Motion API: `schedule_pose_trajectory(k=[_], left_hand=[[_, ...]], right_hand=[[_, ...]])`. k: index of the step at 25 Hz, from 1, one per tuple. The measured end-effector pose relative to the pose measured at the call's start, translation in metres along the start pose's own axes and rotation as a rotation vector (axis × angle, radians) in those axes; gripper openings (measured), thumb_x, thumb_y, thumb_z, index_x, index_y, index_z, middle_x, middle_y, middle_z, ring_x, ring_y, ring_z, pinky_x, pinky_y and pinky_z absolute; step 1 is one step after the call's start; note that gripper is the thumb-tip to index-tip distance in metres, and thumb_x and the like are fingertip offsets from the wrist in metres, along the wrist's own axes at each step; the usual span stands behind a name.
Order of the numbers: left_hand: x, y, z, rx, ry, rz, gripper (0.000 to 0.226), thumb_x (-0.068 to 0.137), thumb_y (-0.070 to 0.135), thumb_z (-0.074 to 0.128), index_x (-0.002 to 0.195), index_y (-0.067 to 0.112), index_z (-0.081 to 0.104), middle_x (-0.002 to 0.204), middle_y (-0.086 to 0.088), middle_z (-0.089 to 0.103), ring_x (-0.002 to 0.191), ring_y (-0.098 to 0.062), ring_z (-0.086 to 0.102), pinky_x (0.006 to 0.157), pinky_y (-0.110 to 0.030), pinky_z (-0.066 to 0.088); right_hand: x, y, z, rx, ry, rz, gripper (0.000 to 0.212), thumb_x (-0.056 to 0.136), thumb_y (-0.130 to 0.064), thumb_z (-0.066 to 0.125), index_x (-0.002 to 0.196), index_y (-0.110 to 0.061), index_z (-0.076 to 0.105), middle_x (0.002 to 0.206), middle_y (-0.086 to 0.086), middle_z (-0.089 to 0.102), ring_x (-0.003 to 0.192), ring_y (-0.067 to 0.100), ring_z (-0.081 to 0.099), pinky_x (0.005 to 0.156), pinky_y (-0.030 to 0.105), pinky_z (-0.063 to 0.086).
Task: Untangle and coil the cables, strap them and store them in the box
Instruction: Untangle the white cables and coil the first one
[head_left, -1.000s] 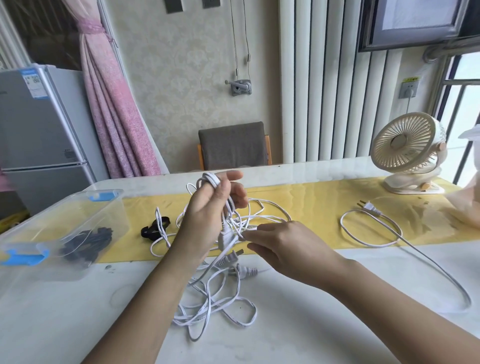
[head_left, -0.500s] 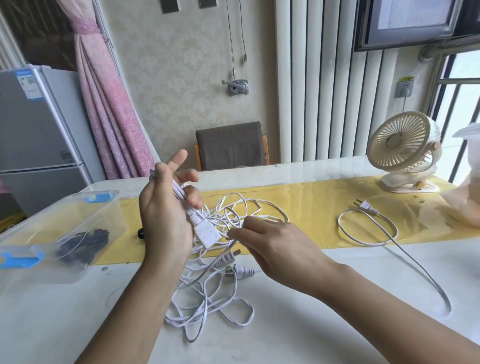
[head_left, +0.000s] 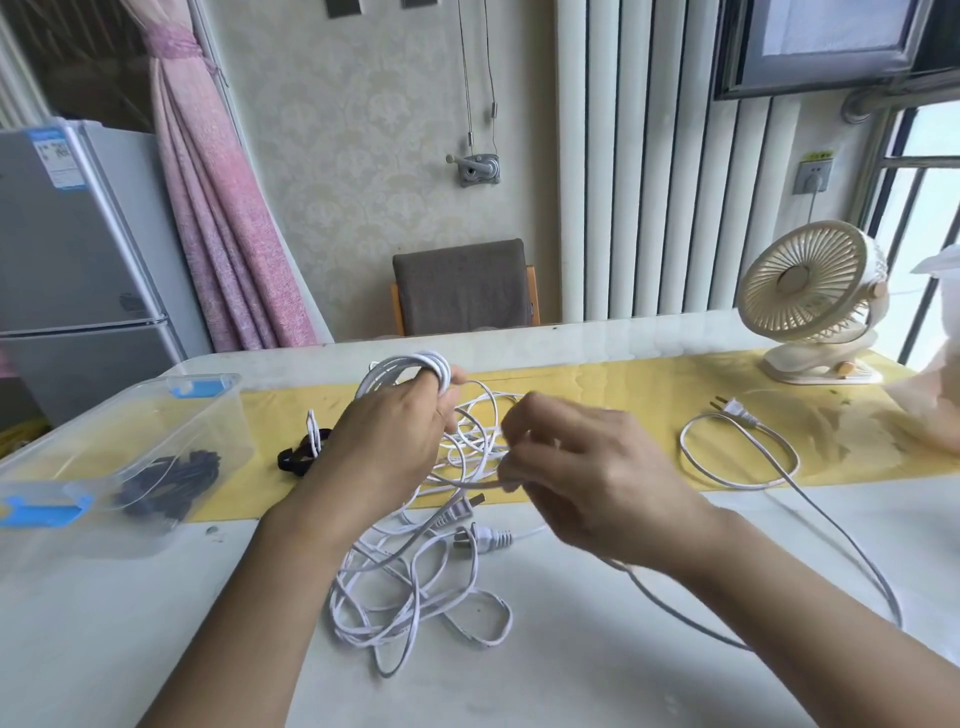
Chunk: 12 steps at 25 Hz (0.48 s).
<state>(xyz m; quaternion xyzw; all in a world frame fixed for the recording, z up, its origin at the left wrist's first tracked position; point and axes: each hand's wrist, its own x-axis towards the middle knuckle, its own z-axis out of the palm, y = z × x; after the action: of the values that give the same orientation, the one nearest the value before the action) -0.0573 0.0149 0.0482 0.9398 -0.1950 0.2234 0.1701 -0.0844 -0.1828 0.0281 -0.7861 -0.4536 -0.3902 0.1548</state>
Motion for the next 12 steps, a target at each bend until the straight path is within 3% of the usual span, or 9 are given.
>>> schedule_pose_trajectory(k=[3,7,10,12], left_hand=[[-0.004,-0.003,-0.007,-0.168,-0.069,-0.004,0.047,0.098,0.044,0.028,0.087,0.016,0.064,0.06,0.01,0.057,0.057,-0.005,0.053,0.062,-0.032,0.043],[-0.007,0.0,-0.02,-0.588,-0.263,-0.147,0.067,0.084,0.066,0.034,0.051,0.013,0.057,0.037,0.007,0.026,0.035,-0.009,0.024,0.042,-0.022,0.023],[-0.011,-0.007,-0.03,-0.872,-0.608,-0.146,0.059,0.076,0.07,0.049,0.047,0.019,0.046,0.041,0.007,0.023,0.037,-0.009,0.013,0.036,-0.015,0.012],[-0.016,-0.013,-0.033,-1.086,-0.838,-0.062,0.049,0.082,0.062,0.055,0.051,0.025,0.046,0.042,0.012,0.028,0.036,-0.004,0.015,0.034,-0.015,0.008]], right_hand=[[0.004,0.019,-0.022,0.018,0.288,0.136,0.019,0.071,0.013,0.056,0.068,-0.003,0.066,0.08,0.01,0.056,0.069,0.023,0.049,0.063,0.024,0.038],[-0.006,0.059,-0.042,-0.09,0.556,0.568,0.026,0.055,0.016,0.044,0.059,-0.007,0.055,0.078,0.006,0.055,0.076,0.022,0.05,0.072,0.021,0.035],[-0.018,0.08,-0.043,0.212,0.543,0.851,0.033,0.057,0.015,0.034,0.056,-0.012,0.053,0.064,-0.001,0.055,0.06,0.001,0.048,0.057,0.01,0.036],[-0.024,0.088,-0.036,0.389,0.485,0.959,0.043,0.057,0.014,0.03,0.046,-0.021,0.053,0.053,-0.006,0.053,0.049,0.003,0.046,0.048,0.011,0.039]])
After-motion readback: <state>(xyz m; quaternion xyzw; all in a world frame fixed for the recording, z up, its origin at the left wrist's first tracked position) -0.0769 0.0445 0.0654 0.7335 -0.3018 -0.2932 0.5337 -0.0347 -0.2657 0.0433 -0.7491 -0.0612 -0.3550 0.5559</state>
